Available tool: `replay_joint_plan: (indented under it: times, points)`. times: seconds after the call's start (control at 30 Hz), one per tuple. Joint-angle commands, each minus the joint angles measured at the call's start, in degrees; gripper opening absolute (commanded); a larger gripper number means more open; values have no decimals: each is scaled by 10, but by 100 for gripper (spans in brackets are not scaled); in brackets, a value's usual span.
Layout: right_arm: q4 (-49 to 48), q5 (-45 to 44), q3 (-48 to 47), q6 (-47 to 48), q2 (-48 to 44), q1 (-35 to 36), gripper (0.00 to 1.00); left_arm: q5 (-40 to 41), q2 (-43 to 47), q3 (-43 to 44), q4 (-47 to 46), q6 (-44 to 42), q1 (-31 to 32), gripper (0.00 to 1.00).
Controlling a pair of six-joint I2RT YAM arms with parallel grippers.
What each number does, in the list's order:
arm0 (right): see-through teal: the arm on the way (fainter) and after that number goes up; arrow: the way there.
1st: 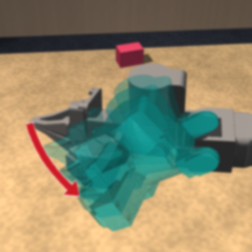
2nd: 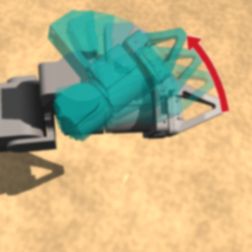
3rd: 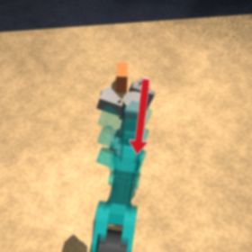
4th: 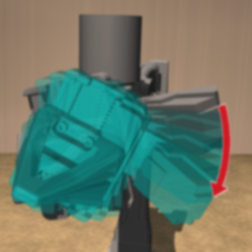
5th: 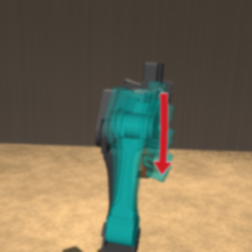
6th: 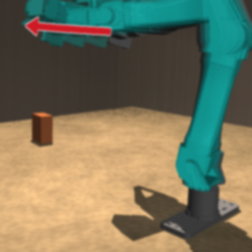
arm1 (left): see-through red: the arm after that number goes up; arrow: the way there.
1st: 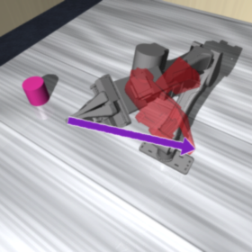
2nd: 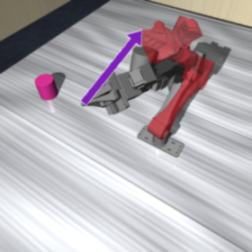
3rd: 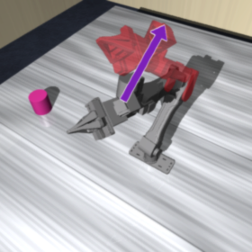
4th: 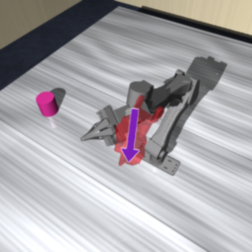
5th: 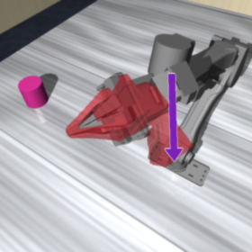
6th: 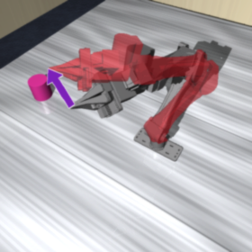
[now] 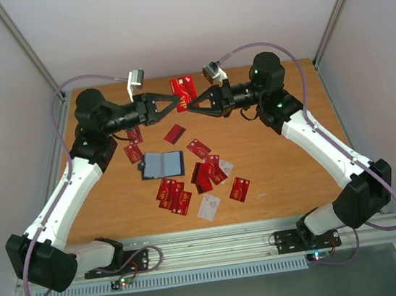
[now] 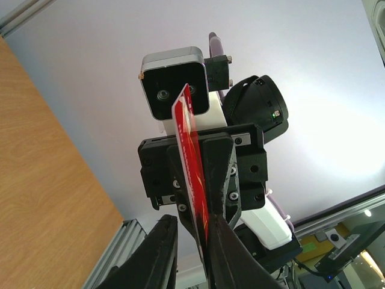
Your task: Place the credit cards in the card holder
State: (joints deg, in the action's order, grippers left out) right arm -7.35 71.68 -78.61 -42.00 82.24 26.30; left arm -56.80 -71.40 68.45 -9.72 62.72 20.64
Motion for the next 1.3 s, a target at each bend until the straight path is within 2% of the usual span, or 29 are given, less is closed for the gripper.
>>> replay_joint_plan:
  times: [0.0,0.3,0.43,0.53,0.63,0.67,0.7,0.77,0.8,0.83,0.9,1.07,1.17,1.27]
  points:
    - [-20,36,2,5,-17,-1,1,1,6,18,-12,9,-4,17]
    - [58,41,-5,71,-24,0,1,-9,-8,28,-19,36,-4,17]
    - [62,43,-6,78,-23,0,1,-12,-12,28,-19,41,-4,11]
    - [62,41,-8,81,-21,0,1,-15,-15,27,-20,43,-4,1]
    - [84,38,-14,98,-19,0,1,-23,-19,25,-18,43,-4,0]
    - [104,36,-20,110,-19,0,5,-25,-19,27,-13,41,-4,0]
    - [134,32,-26,131,-19,0,16,-25,-20,31,4,32,-4,0]
    - [208,17,-43,185,-19,-1,47,-22,-22,48,68,0,-4,0]
    - [247,6,-52,212,-19,-1,57,-20,-24,56,115,-21,-5,0]
    - [282,-7,-60,236,-18,-3,62,-19,-25,63,152,-58,-8,0]
    - [340,-37,-71,275,-16,-7,66,-18,-24,67,215,-103,-20,0]
    - [452,-164,-72,332,-11,-19,67,-1,-12,61,390,-226,-80,0]
    - [477,-203,-61,347,0,-19,68,43,-9,55,496,-325,-104,0]
    - [491,-227,-47,358,11,-18,68,89,-8,36,555,-394,-121,0]
